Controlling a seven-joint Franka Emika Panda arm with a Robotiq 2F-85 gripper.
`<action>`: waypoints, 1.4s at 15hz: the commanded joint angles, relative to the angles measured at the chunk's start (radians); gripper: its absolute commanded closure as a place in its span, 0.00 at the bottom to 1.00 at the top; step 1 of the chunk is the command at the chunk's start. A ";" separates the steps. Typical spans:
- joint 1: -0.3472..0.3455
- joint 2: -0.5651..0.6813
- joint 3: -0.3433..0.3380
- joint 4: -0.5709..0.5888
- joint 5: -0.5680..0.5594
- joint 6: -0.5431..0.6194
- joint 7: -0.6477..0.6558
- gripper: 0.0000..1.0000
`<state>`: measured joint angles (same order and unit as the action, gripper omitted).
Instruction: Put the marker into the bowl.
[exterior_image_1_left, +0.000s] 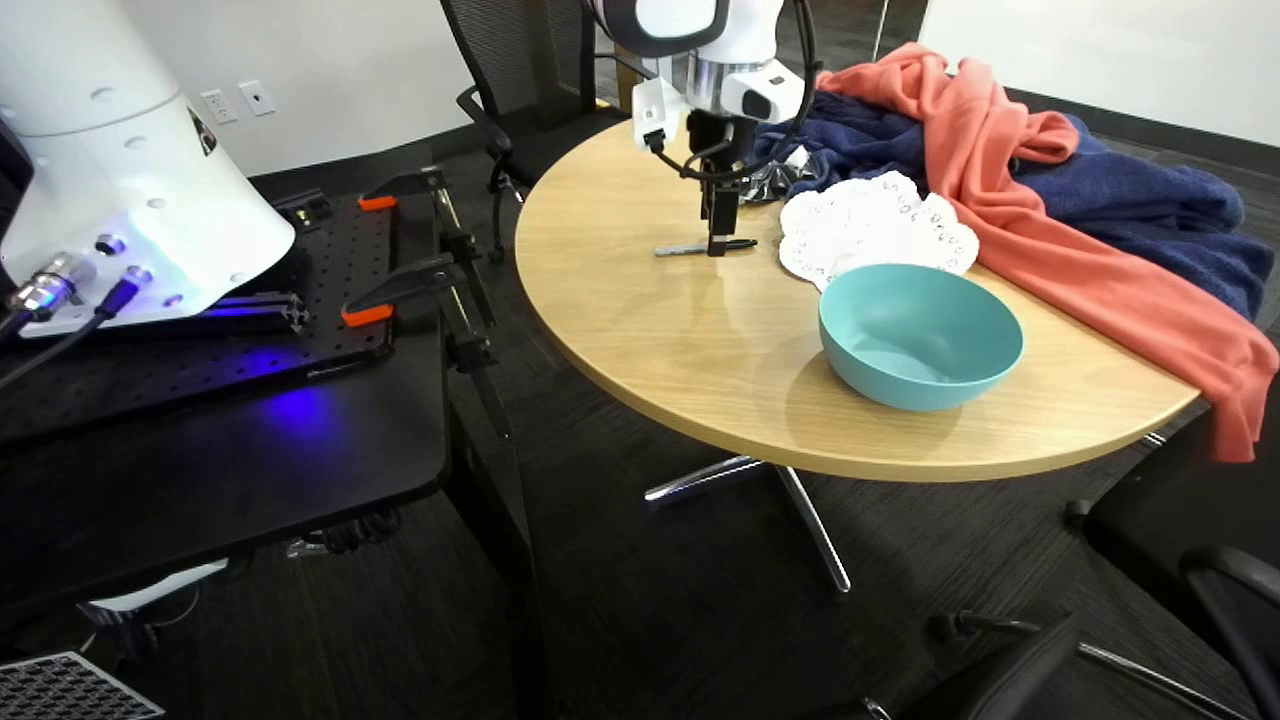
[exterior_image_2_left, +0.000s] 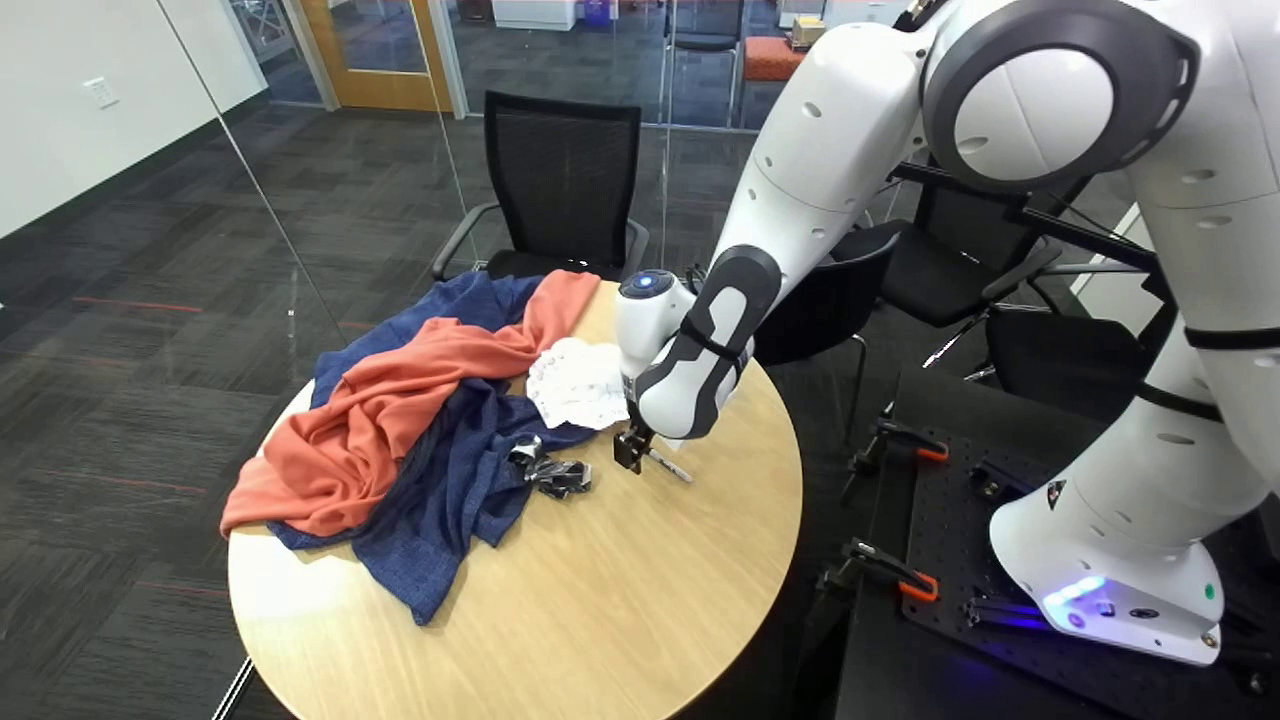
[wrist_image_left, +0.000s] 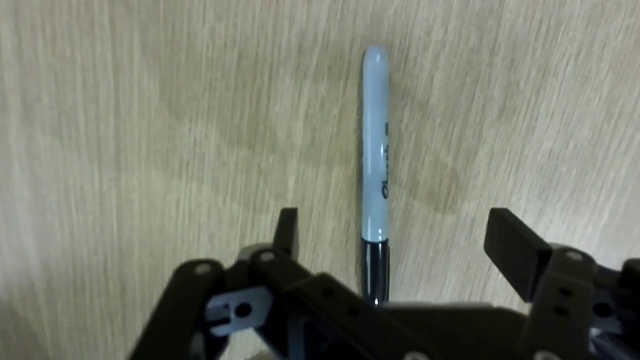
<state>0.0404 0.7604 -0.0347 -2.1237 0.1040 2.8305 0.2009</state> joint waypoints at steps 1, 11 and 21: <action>0.012 0.023 -0.012 0.027 0.011 0.006 0.021 0.31; -0.009 -0.067 -0.010 -0.060 0.033 0.035 0.019 1.00; 0.047 -0.431 -0.215 -0.295 -0.030 0.071 0.078 0.96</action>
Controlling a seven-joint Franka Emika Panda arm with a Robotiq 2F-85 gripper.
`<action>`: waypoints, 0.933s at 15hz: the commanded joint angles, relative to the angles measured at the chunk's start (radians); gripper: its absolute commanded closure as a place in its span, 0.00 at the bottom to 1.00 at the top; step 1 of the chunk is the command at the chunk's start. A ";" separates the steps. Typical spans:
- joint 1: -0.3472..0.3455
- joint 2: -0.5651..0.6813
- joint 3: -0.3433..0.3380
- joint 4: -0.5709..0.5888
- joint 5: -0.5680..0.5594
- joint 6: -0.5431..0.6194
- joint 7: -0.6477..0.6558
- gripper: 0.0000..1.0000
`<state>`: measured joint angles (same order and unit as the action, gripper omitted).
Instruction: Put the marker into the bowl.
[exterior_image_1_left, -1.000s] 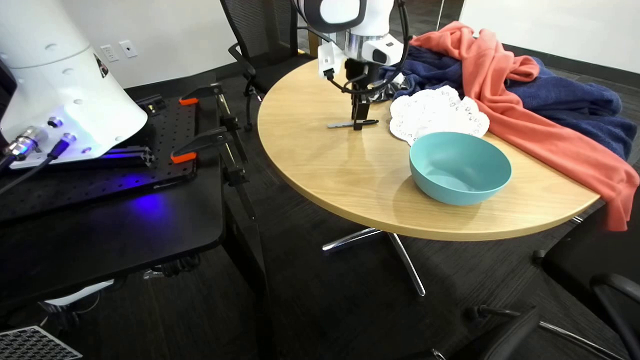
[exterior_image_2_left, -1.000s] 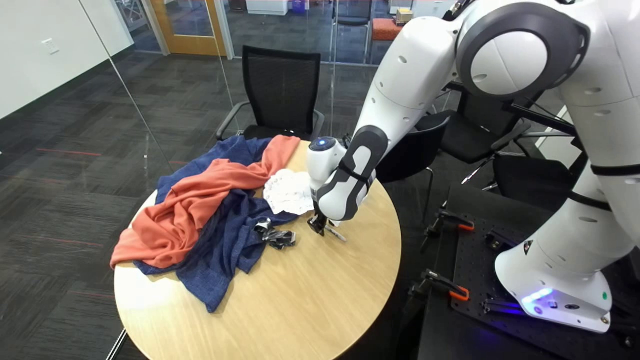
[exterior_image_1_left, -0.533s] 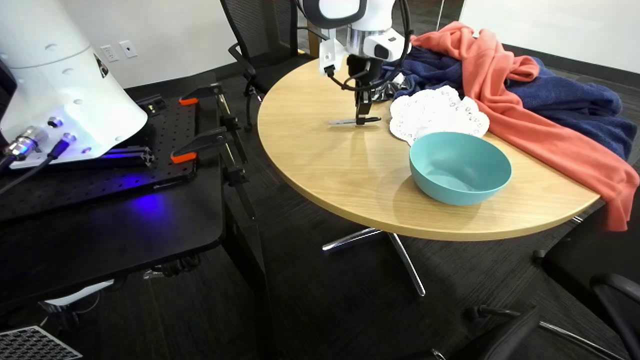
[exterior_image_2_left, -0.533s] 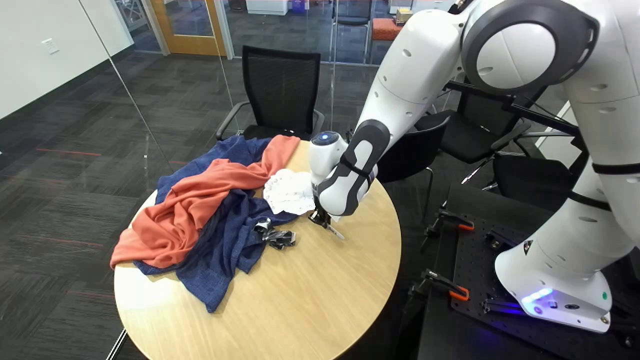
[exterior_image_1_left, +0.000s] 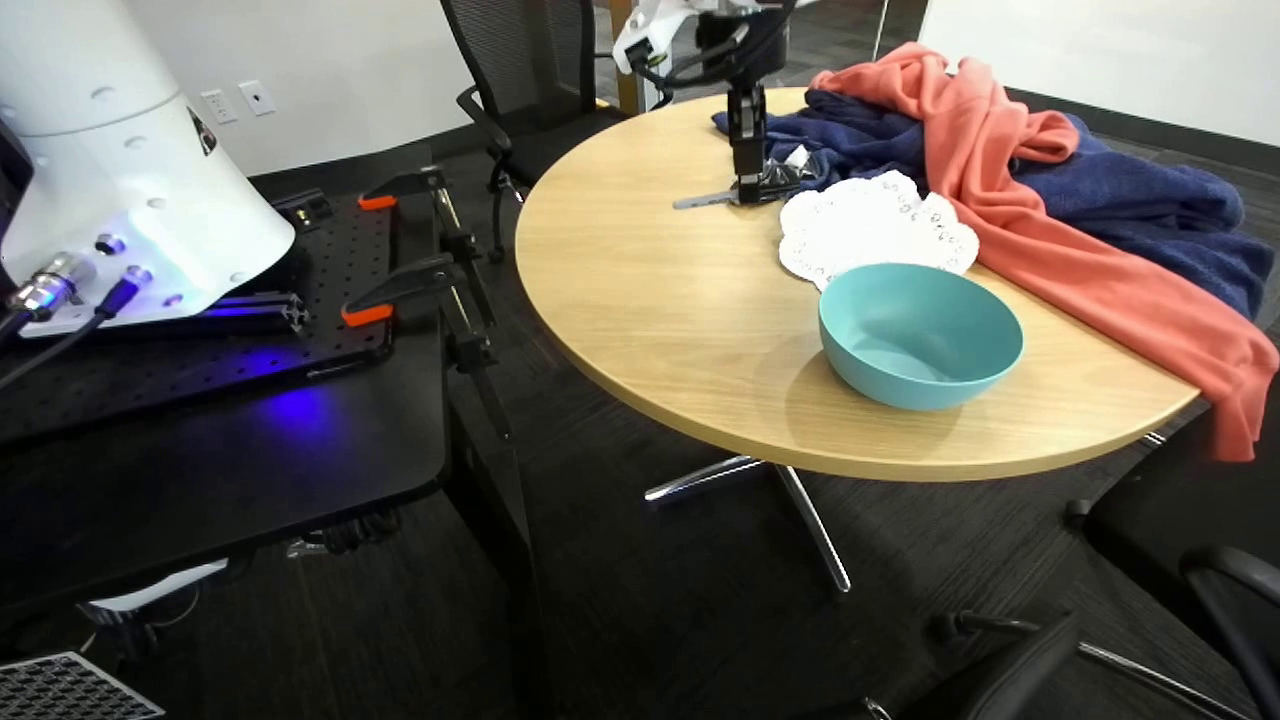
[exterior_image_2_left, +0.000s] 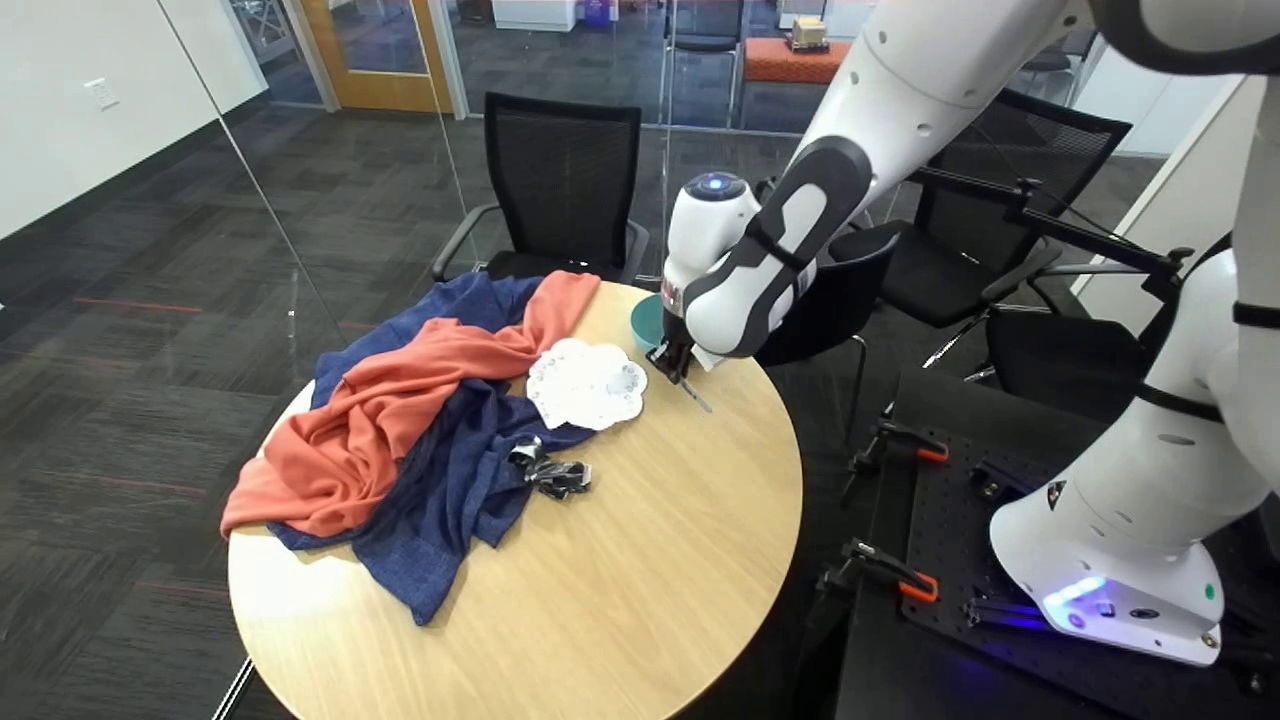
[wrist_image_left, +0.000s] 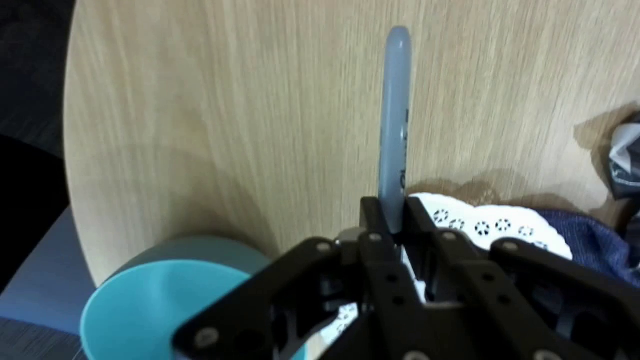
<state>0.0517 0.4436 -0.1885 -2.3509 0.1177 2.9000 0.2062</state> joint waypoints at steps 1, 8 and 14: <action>0.045 -0.132 -0.084 -0.066 -0.060 0.002 0.094 0.96; 0.029 -0.075 -0.146 0.078 -0.076 -0.017 0.268 0.96; 0.007 0.084 -0.197 0.219 -0.037 -0.040 0.363 0.96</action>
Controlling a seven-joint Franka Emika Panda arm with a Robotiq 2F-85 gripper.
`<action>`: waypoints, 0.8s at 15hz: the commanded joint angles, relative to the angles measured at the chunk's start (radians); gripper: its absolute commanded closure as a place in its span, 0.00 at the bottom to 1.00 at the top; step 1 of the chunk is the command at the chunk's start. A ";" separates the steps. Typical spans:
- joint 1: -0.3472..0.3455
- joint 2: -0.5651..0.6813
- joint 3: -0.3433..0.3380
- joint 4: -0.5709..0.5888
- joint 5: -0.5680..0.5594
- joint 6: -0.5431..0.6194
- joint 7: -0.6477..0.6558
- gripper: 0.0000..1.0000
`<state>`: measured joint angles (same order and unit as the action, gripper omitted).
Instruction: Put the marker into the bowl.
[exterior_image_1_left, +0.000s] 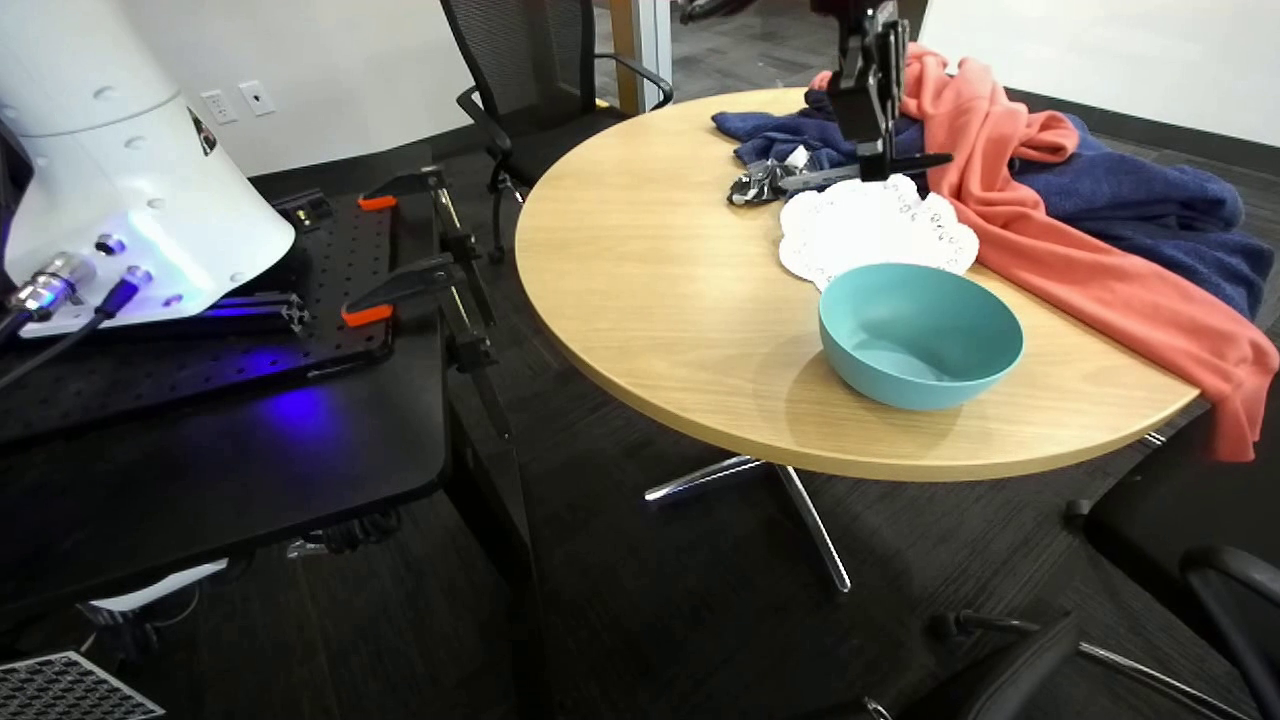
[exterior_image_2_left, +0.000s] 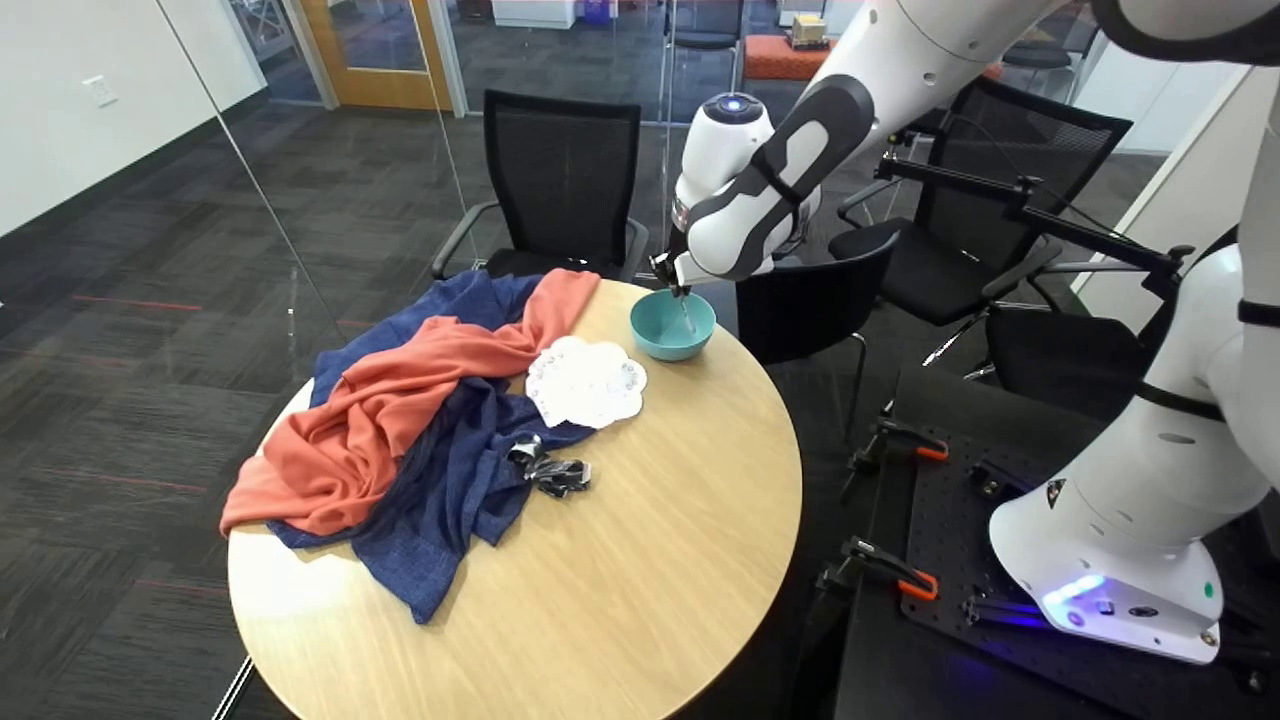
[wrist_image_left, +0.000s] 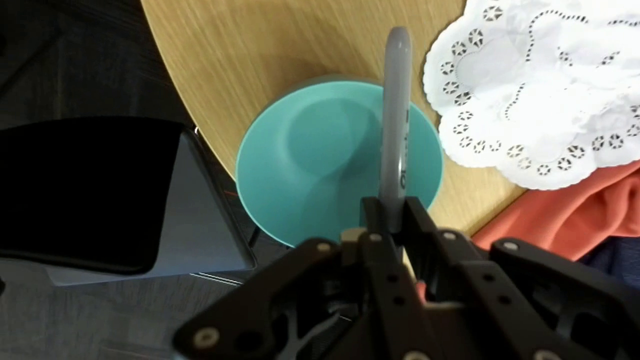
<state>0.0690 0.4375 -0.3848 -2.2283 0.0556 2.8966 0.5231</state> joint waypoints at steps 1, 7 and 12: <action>-0.018 0.120 0.003 0.125 0.035 -0.043 0.050 0.96; -0.074 0.270 0.041 0.279 0.103 -0.063 0.034 0.96; -0.089 0.322 0.049 0.344 0.116 -0.076 0.028 0.53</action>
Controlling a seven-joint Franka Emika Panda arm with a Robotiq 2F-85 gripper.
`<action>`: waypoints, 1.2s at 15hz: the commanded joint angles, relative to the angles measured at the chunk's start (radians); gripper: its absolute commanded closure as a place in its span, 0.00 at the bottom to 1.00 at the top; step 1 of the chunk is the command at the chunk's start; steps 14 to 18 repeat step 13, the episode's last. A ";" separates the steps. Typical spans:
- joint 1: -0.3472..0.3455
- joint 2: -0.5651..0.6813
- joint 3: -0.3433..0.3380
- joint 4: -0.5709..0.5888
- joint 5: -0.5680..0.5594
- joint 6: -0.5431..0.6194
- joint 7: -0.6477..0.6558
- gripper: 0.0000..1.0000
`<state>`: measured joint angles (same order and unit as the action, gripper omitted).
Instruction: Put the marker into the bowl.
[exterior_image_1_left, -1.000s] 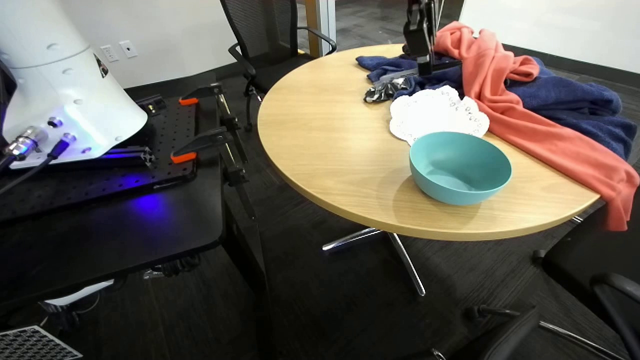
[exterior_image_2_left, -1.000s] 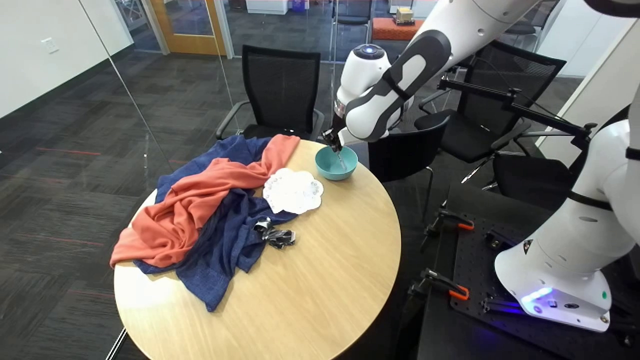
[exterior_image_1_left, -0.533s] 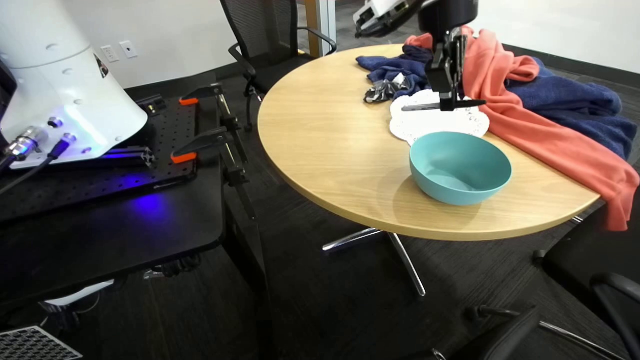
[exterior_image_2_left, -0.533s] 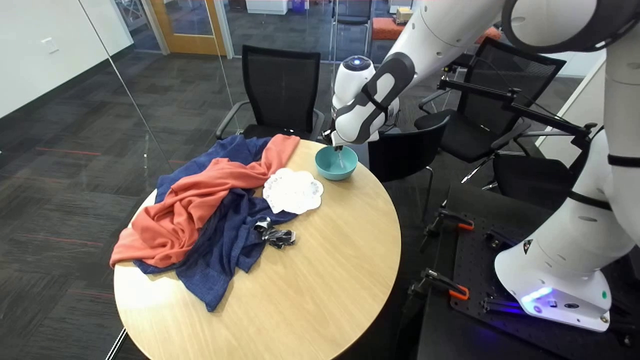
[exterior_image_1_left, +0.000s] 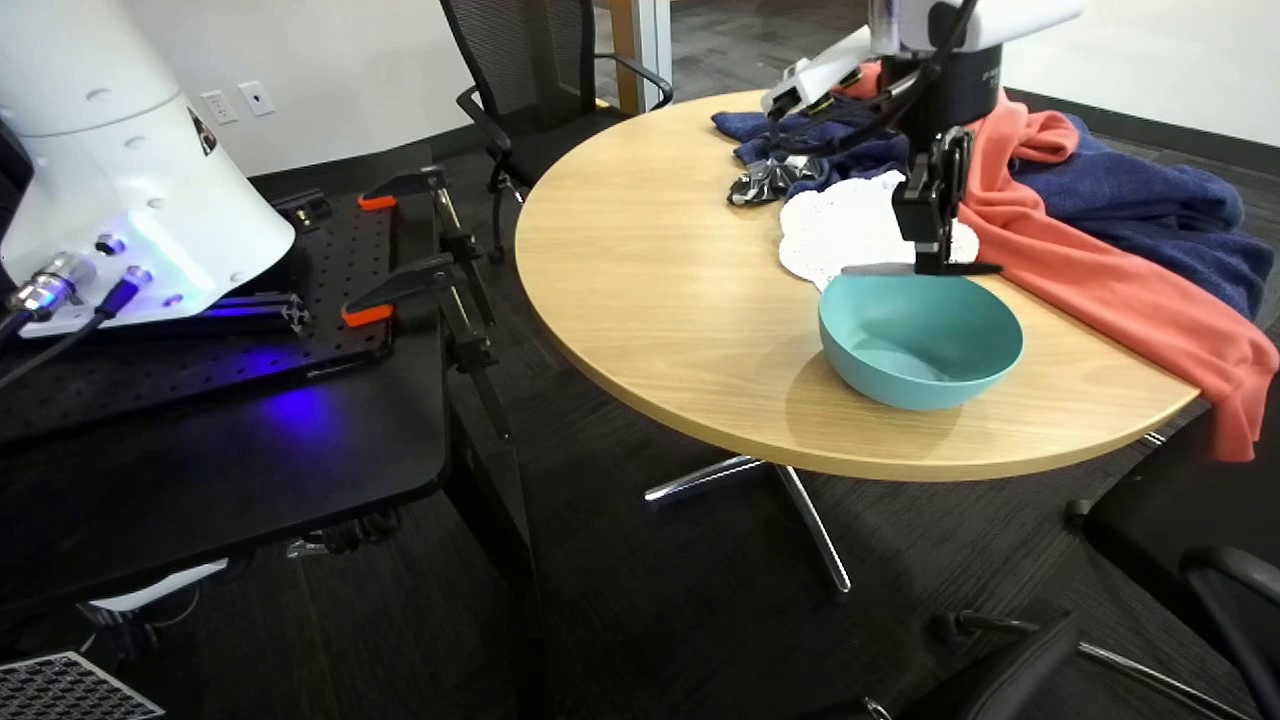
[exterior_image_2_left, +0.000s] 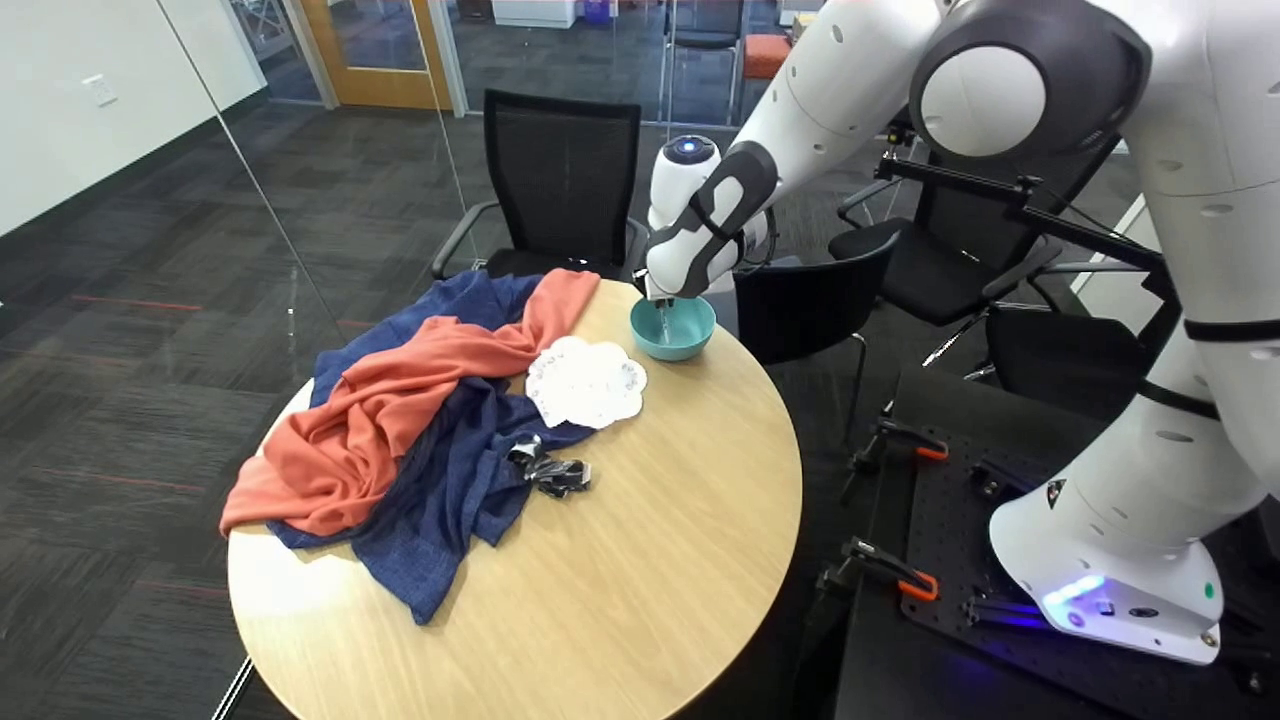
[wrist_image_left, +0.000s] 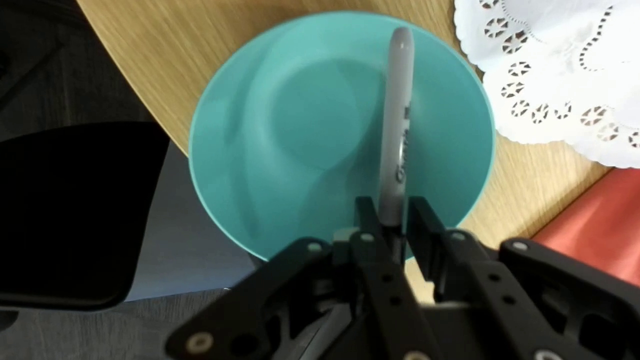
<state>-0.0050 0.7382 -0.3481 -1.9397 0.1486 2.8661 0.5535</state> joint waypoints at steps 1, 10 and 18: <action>-0.014 0.026 0.011 0.062 0.023 -0.047 -0.001 0.45; -0.014 0.026 0.015 0.065 0.027 -0.035 0.000 0.00; -0.001 0.030 -0.001 0.050 0.010 -0.014 -0.007 0.00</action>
